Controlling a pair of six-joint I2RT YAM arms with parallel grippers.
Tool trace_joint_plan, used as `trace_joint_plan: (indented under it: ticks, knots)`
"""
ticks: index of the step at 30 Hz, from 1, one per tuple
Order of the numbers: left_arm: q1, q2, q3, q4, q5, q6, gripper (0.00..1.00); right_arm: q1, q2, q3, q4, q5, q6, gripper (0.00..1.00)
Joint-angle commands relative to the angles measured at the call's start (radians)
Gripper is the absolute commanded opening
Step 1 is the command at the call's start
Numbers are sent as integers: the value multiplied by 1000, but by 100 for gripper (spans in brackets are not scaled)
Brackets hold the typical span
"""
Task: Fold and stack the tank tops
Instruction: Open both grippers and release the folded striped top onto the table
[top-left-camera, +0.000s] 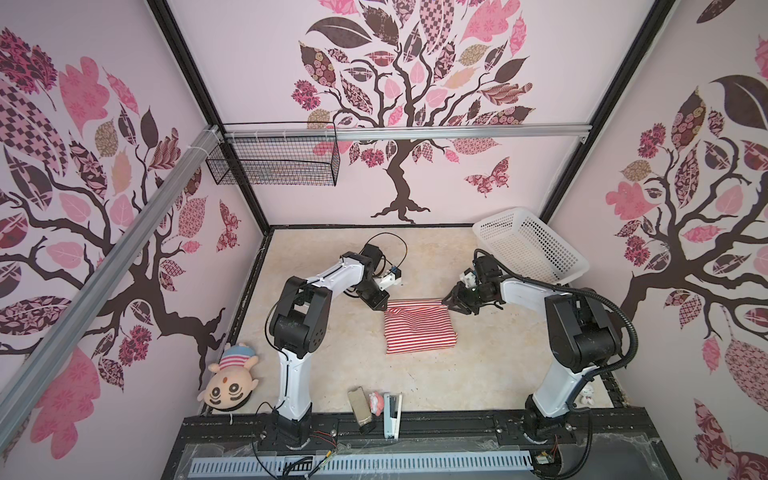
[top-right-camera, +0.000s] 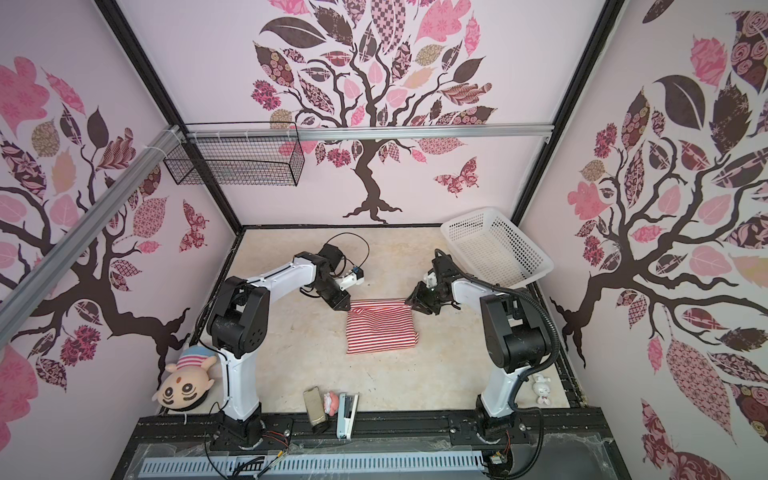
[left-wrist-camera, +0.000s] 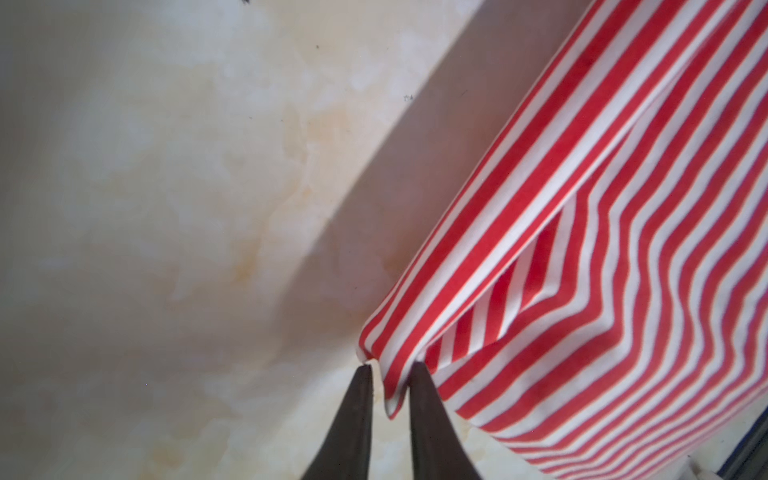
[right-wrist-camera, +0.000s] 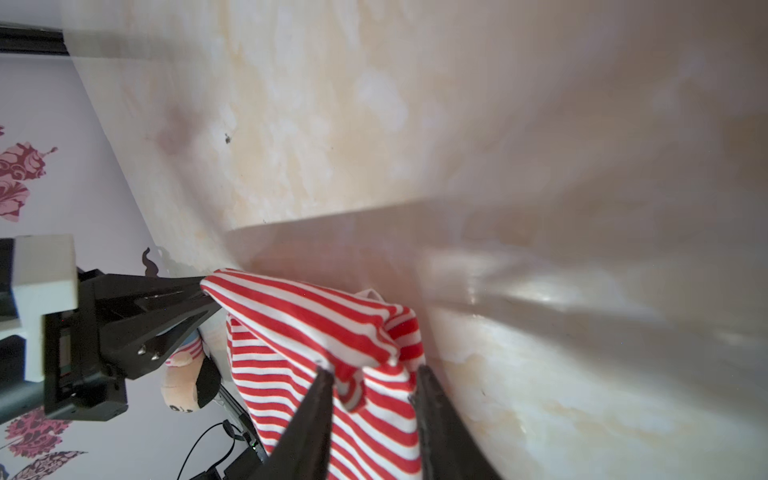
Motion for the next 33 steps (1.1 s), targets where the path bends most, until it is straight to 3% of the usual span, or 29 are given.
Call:
trace_joint_plan:
  ticks: [1, 4, 7, 12, 15, 18, 21, 24, 33]
  knots:
    - [-1, -36, 6, -3, -48, -27, 30, -6, -27, 34, -24, 14, -5, 46]
    - [-2, -100, -20, 34, -106, -49, 42, -5, -97, 33, -55, 30, -8, 52]
    - [3, -160, -28, 45, -161, -71, 44, 8, -187, 18, -87, 54, -11, 56]
    - [-1, -311, -115, 81, -93, -111, 46, 60, -311, -3, -140, 126, -22, 57]
    - [-37, -350, -156, 71, -19, -107, 46, 93, -321, -36, -117, 124, -22, 46]
    - [-72, -341, -190, 66, 48, -97, 46, 100, -276, -50, -74, 100, -15, 25]
    - [-96, -321, -212, 65, 99, -102, 46, 100, -218, -33, -44, 94, -13, 12]
    - [-110, -309, -236, 71, 130, -101, 46, 100, -157, -8, -11, 62, -2, 7]
    - [-167, -249, -286, 66, 92, -76, 45, 98, 23, 95, -1, 85, 9, 7]
